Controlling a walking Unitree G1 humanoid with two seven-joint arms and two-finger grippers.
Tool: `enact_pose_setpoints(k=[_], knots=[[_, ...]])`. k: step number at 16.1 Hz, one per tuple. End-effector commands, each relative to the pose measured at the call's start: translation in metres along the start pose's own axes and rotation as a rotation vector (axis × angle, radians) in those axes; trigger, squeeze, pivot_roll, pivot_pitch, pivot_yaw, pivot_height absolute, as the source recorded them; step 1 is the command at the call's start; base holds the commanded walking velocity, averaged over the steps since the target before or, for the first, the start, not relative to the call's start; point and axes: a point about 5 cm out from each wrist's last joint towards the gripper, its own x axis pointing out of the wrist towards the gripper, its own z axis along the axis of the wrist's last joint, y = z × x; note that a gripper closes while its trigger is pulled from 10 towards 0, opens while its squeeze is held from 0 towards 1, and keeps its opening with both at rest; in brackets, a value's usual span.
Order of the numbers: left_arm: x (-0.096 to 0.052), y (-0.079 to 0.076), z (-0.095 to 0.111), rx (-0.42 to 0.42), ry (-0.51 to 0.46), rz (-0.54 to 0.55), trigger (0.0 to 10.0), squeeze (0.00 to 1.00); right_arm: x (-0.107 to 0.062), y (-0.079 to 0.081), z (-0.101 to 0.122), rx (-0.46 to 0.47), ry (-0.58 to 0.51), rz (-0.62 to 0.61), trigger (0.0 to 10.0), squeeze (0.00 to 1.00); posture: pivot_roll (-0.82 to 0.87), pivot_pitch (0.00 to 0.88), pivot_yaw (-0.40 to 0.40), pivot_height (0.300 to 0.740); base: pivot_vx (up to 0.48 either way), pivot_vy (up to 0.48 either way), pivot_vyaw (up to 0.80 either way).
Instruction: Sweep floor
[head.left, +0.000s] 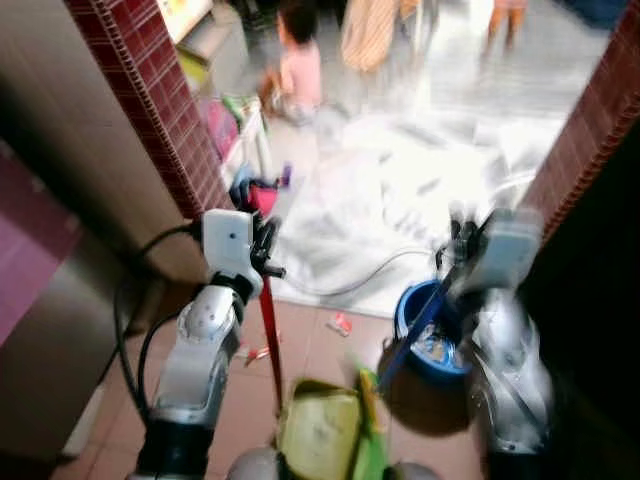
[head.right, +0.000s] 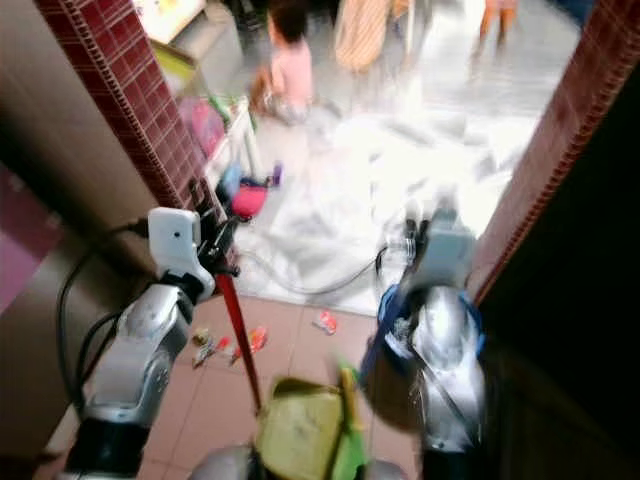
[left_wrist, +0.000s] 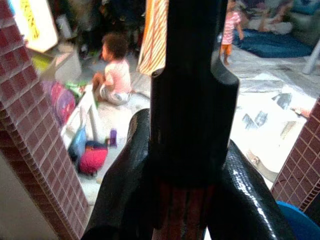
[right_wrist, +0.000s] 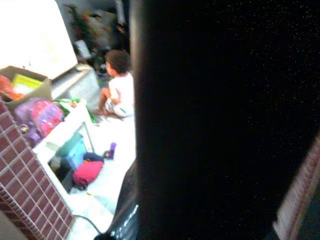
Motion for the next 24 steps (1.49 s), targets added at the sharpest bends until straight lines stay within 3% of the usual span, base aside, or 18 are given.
enact_pose_setpoints(k=[1,4,11,18,24], knots=[[-0.003,0.003,-0.005,0.007,0.017,0.006,10.0,0.00,0.003,0.002,0.004,0.002,-0.012,0.002,10.0,0.00,-0.12,0.078,0.131,0.740,0.000,0.000,0.00],[-0.006,0.002,-0.002,0.019,0.049,-0.006,10.0,0.00,0.001,-0.001,0.004,0.008,0.024,-0.023,10.0,0.00,-0.11,0.089,0.145,0.740,0.000,0.000,0.00],[-0.010,0.012,0.003,0.021,0.048,0.044,10.0,0.00,0.002,-0.007,0.019,-0.071,-0.032,-0.016,10.0,0.00,-0.11,0.090,0.137,0.740,0.000,0.000,0.00],[-0.004,0.009,0.008,0.007,0.039,0.033,10.0,0.00,0.009,0.002,0.024,-0.075,-0.055,0.018,10.0,0.00,-0.10,0.088,0.132,0.740,0.000,0.436,0.00],[-0.002,0.001,0.012,-0.015,0.041,0.013,10.0,0.00,0.011,0.000,0.024,-0.094,-0.057,0.017,10.0,0.00,-0.10,0.099,0.133,0.740,0.000,0.480,0.00]])
